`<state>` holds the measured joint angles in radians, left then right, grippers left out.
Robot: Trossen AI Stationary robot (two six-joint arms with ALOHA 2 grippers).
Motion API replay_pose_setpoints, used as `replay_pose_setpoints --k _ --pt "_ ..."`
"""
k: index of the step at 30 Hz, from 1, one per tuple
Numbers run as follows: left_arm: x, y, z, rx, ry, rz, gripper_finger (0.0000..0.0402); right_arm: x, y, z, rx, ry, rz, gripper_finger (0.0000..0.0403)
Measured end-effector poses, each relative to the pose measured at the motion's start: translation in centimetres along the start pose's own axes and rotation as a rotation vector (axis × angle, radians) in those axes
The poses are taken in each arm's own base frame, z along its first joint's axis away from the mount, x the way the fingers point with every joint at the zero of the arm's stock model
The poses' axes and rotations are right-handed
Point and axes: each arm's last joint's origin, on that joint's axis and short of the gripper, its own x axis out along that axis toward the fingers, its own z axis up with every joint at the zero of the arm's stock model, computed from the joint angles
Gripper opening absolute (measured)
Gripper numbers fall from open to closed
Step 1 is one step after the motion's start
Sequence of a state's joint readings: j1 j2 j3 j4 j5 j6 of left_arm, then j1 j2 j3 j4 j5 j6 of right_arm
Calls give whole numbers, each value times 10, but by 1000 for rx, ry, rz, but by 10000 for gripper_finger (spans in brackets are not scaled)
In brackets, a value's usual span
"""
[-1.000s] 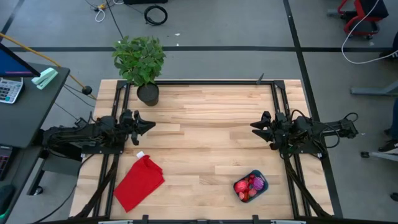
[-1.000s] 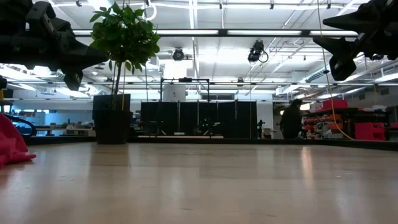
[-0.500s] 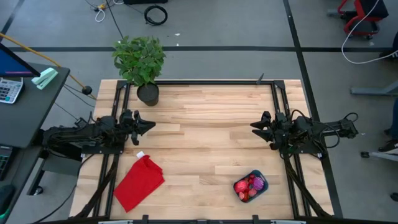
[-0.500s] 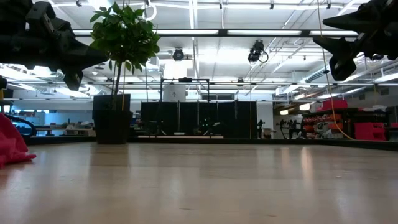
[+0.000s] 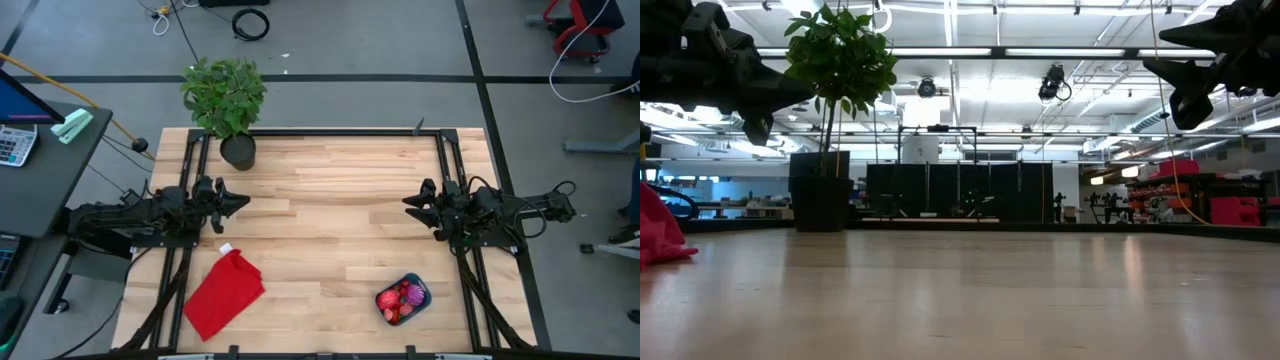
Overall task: Pick and placing Produce into tupperware
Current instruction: Return to Home Position
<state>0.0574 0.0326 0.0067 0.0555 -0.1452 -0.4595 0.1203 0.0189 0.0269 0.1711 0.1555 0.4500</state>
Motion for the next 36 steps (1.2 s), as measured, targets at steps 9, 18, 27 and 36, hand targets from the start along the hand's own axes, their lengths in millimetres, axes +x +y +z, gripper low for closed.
replay_pose_setpoints --k 9,18,27,36 --pt "0 0 0 0 0 0 30 0 0 0 0 0 0 183" --pt "0 0 0 0 0 0 36 0 0 0 0 0 0 183" --pt "0 0 0 0 0 0 34 0 0 0 0 0 0 183" --pt "0 0 0 0 0 0 31 0 0 0 0 0 0 183"
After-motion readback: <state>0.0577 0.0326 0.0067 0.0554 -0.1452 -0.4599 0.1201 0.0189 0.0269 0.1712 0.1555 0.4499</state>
